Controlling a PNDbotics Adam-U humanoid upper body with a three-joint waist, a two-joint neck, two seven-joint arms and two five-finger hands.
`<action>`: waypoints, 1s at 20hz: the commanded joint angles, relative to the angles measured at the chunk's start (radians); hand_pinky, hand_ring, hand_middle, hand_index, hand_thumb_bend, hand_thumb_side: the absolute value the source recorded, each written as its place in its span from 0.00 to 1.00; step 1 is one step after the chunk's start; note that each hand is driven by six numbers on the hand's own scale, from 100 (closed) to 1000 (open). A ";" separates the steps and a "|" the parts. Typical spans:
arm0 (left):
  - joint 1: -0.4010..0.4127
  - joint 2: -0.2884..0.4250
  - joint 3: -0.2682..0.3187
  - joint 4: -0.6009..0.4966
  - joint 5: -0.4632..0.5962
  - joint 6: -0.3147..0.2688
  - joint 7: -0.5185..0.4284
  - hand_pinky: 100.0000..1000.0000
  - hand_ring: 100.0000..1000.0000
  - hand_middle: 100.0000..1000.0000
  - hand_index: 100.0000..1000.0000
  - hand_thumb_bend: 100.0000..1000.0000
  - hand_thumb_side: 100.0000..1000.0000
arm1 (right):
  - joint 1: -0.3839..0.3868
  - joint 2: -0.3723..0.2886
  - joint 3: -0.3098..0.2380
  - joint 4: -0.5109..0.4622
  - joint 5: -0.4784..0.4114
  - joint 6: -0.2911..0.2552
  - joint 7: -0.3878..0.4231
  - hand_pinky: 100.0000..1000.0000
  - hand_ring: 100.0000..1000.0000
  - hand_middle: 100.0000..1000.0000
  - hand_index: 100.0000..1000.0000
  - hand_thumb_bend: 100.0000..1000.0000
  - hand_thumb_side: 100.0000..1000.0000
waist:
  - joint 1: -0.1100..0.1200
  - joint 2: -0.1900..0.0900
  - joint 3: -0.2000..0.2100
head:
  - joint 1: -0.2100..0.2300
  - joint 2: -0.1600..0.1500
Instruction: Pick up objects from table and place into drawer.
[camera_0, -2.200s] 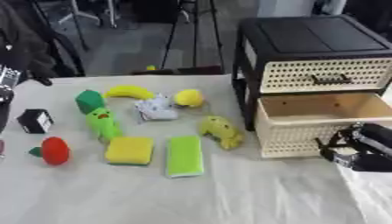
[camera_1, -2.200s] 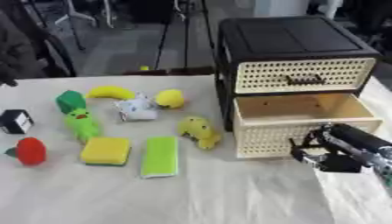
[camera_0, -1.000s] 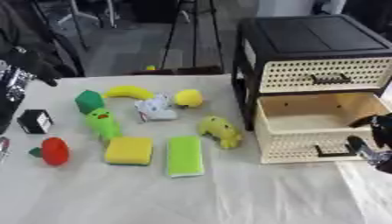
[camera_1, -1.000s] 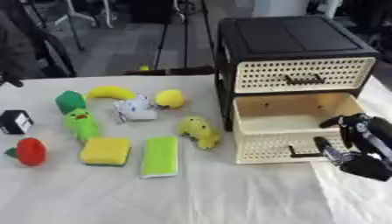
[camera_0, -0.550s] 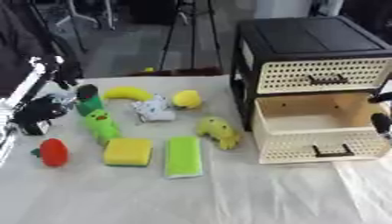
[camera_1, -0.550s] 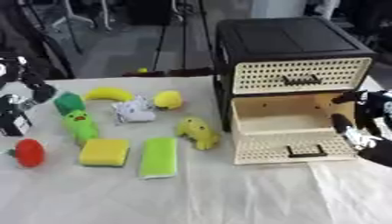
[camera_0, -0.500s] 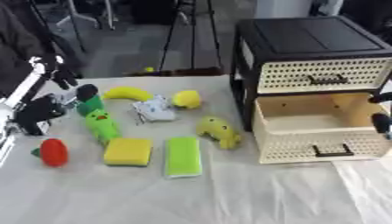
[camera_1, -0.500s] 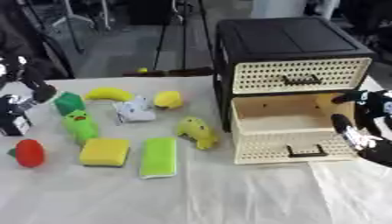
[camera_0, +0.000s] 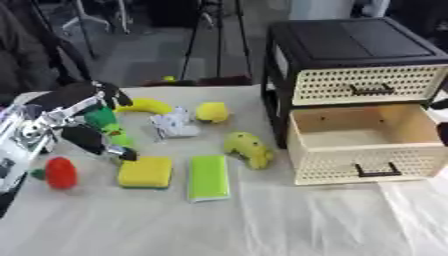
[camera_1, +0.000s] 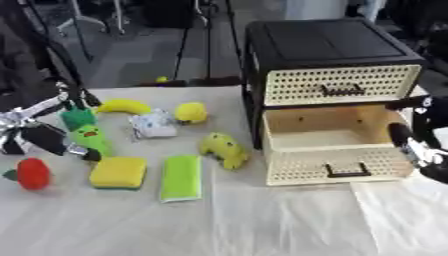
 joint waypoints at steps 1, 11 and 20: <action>-0.050 -0.023 -0.009 0.067 -0.049 -0.006 -0.049 0.63 0.65 0.65 0.77 0.83 0.40 | -0.014 -0.024 -0.007 -0.021 -0.012 -0.002 0.009 0.00 0.05 0.18 0.72 0.17 0.65 | -0.002 -0.013 -0.003 | 0.008 0.011; -0.120 -0.115 -0.014 0.252 -0.151 -0.060 -0.143 0.65 0.65 0.65 0.77 0.77 0.33 | -0.019 -0.016 -0.002 -0.018 -0.020 -0.004 0.026 0.00 0.05 0.18 0.72 0.16 0.66 | -0.006 -0.013 -0.016 | 0.020 0.011; -0.104 -0.142 -0.033 0.271 -0.212 -0.077 -0.117 0.64 0.64 0.64 0.76 0.72 0.31 | -0.020 -0.011 0.000 -0.016 -0.019 -0.005 0.032 0.00 0.05 0.18 0.72 0.16 0.66 | -0.007 -0.012 -0.018 | 0.023 0.009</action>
